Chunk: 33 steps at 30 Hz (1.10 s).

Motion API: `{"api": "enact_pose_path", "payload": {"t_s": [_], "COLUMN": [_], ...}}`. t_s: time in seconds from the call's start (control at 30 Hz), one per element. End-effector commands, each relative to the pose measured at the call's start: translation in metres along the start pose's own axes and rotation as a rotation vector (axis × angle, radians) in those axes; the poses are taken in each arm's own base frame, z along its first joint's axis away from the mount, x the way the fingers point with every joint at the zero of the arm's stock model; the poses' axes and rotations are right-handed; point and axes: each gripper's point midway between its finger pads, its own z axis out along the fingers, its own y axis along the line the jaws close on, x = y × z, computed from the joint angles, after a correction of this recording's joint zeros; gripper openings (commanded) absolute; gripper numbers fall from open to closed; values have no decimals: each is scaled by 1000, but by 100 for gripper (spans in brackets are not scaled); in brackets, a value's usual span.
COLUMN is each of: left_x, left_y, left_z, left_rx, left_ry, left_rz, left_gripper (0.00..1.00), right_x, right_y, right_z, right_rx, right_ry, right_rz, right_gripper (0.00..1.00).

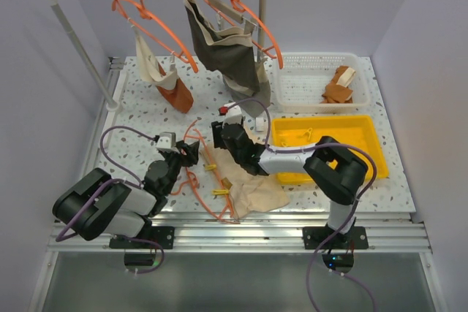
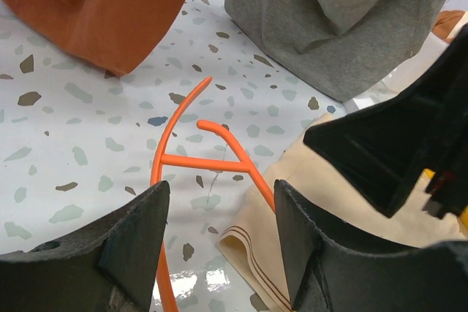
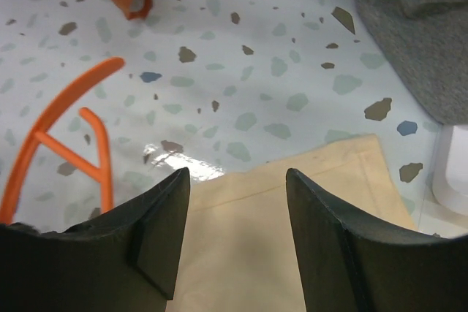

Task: Clip the underwear to the hanger
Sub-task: Adjust the underwear at the center of the board.

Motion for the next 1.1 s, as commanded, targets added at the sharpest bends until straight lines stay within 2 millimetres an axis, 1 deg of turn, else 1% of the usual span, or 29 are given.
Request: {"api": "enact_pose_path", "payload": {"t_s": [0.0, 0.03, 0.1, 0.17, 0.2, 0.3, 0.47, 0.53, 0.6, 0.73, 0.77, 0.87, 0.9, 0.93, 1.0, 1.03, 1.07], "left_x": [-28, -29, -30, -28, -28, -29, -29, -30, -30, -30, -31, -32, -31, -32, -32, -31, -31], "left_y": [-3, -3, -3, -2, -3, -2, -1, -1, 0, 0, 0, 0, 0, 0, 0, 0, 0], "left_z": [1, 0, 0, 0, 0, 0, -1, -1, -2, -2, -2, -3, -3, -3, -3, -3, -3], "left_rx": [6, 5, 4, 3, 4, 3, 1, -2, -5, -6, -7, -5, -6, -5, -5, -6, -6], "left_ry": [-109, -112, -113, -109, -108, -110, -112, -114, -115, -117, -119, -121, -119, -121, -121, -120, -120], "left_rz": [-25, -24, -25, -25, -23, -24, -23, -22, -20, -18, -20, -19, -19, -19, -19, -17, -17], "left_gripper": [63, 63, 63, 63, 63, 63, 63, 63, 63, 63, 63, 63, 63, 63, 63, 63, 63], "right_x": [21, 23, 36, 42, 50, 56, 71, 78, 84, 95, 97, 104, 104, 103, 99, 91, 84], "right_y": [-9, -9, -9, -8, -10, -9, -17, -22, -25, -32, -32, -38, -41, -42, -48, -49, -54], "right_z": [14, 16, 21, 24, 25, 28, 34, 36, 35, 35, 35, 34, 34, 34, 33, 32, 31], "right_rx": [45, 43, 43, 40, 48, 48, 82, 99, 109, 129, 129, 156, 166, 176, 208, 216, 242], "right_ry": [38, 43, 67, 79, 103, 121, 175, 202, 221, 262, 267, 282, 283, 282, 277, 262, 244], "right_rz": [-17, -16, -32, -36, -50, -51, -51, -48, -48, -56, -59, -61, -63, -59, -70, -67, -71], "right_gripper": [59, 59, 59, 59, 59, 59, 59, 56, 52, 47, 45, 31, 21, 14, 3, 0, 0]}}
